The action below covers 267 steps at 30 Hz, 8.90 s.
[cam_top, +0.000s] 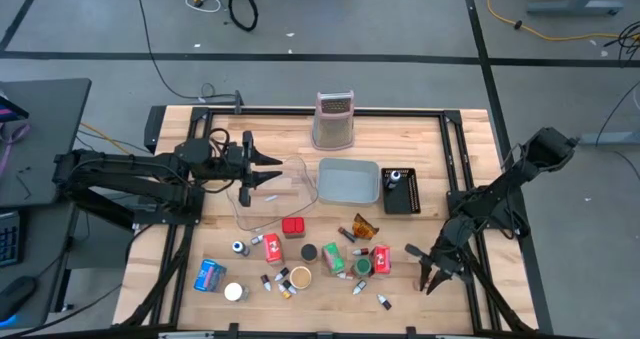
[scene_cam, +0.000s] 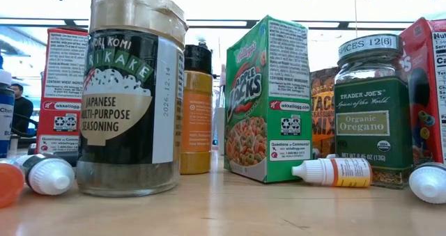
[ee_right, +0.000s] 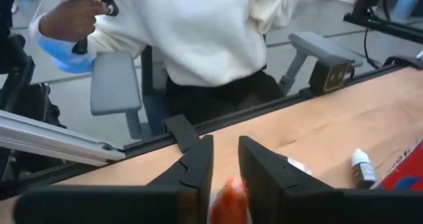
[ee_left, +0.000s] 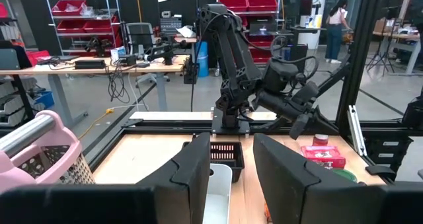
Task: Pick & Place Kitchen Items
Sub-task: Put the large orange food coloring bottle into the black basket, then put the large blue food coloring bottle into the black basket
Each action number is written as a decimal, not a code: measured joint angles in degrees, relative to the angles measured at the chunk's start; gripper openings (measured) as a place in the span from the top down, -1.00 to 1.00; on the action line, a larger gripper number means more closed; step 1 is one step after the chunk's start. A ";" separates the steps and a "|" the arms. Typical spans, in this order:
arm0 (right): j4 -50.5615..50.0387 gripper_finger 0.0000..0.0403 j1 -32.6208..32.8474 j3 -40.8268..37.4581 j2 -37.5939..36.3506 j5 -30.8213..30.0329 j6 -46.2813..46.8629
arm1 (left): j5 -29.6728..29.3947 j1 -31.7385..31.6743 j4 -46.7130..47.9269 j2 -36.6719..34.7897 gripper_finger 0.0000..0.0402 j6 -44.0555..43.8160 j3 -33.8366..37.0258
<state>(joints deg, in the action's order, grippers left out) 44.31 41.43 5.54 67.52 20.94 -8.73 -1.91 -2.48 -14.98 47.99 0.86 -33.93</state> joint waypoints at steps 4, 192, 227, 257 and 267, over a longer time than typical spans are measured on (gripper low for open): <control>0.59 0.80 0.00 -0.06 -0.02 -1.01 1.01 | 0.00 0.00 0.00 0.00 0.37 0.00 0.00; -16.34 -0.20 -36.04 25.16 -8.58 -34.83 -1.22 | -0.90 -0.02 1.42 0.02 0.37 7.32 0.00; -23.94 -0.20 -35.98 25.16 -8.56 -35.02 2.15 | -0.90 -0.01 1.44 0.01 0.37 7.32 0.00; -21.05 -0.20 -36.00 25.16 -8.58 -27.40 3.81 | -0.90 -0.02 1.42 0.00 0.37 7.32 0.00; -22.22 -0.20 -36.00 25.16 -8.58 -27.37 4.83 | -0.90 -0.02 1.42 0.00 0.37 7.32 0.00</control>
<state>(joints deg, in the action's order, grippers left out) 22.09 5.43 30.70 58.94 -6.44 -3.90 -2.81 -2.50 -13.56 47.99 8.19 -33.93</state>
